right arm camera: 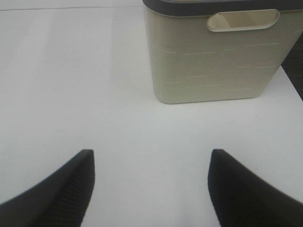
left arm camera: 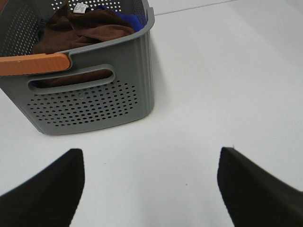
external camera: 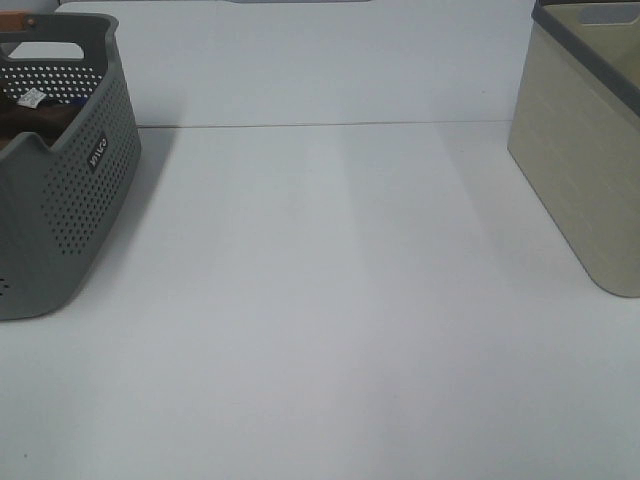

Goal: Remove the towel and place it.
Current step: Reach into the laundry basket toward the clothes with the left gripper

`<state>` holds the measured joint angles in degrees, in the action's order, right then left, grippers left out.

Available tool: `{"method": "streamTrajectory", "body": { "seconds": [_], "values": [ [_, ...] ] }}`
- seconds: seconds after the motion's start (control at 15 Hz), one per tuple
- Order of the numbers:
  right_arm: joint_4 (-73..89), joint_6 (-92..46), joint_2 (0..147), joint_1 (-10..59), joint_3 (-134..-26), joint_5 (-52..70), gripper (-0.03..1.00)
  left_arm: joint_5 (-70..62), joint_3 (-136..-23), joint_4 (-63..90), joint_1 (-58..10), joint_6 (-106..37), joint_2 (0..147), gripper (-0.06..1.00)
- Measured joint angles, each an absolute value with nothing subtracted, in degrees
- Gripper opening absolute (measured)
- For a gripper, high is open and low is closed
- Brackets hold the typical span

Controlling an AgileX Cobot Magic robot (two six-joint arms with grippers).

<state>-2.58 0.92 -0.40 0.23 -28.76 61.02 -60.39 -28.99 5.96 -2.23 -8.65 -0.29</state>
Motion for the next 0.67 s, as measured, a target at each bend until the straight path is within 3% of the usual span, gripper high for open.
{"method": "streamTrajectory", "body": {
  "seconds": [0.67],
  "values": [
    [-2.58,0.92,-0.40,0.23,-28.76,61.02,0.65,-60.39,-28.99,5.96,-2.23,-8.65,-0.29,0.74]
  ]
}}
